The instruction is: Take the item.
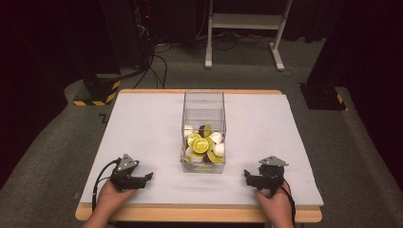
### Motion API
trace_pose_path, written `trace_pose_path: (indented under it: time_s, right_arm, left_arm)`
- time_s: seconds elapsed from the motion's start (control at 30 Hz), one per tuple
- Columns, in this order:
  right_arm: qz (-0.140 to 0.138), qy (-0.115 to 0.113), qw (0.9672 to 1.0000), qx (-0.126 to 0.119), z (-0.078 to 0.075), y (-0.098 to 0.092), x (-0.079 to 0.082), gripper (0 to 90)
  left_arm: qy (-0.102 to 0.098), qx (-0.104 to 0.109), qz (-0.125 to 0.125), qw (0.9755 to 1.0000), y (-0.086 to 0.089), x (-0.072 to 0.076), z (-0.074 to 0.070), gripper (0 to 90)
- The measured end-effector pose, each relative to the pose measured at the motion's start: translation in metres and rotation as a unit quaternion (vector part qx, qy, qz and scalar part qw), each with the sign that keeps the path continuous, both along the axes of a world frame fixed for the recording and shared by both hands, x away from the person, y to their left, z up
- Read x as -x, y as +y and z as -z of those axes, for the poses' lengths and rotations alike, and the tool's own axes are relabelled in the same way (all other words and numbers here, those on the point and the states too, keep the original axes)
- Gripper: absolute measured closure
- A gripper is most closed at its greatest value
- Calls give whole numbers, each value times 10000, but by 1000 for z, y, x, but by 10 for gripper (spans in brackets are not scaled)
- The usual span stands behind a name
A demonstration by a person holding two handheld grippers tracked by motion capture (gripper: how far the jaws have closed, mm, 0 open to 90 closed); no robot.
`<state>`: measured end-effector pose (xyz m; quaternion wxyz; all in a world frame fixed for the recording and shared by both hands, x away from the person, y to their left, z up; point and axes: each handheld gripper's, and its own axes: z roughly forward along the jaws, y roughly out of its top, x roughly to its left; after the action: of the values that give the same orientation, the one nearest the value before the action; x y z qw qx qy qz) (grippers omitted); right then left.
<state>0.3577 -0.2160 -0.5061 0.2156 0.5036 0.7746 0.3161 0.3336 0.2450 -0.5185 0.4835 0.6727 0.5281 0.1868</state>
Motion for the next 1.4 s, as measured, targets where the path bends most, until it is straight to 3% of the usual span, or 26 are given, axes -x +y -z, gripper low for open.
trace_pose_path:
  time_s: [0.77,1.0,1.1,1.23,1.33,1.4]
  right_arm:
    - [-1,8,10000,-11,0,0,0,82]
    - [1,0,10000,-9,0,0,0,81]
    - [2,-2,10000,-8,0,0,0,81]
    - [3,-6,10000,-8,0,0,0,82]
    - [1,-3,10000,-10,0,0,0,80]
    - [2,-1,10000,-10,0,0,0,81]
  left_arm:
    - [40,-73,48,10000,0,0,-2,235]
    - [26,56,109,9999,-1,0,-6,250]
    - [-15,18,162,9999,-1,1,-8,250]
    - [-107,181,104,9997,-4,2,-12,250]
    - [-113,115,176,9997,-2,3,-13,251]
    - [-125,221,160,9995,-3,2,-13,251]
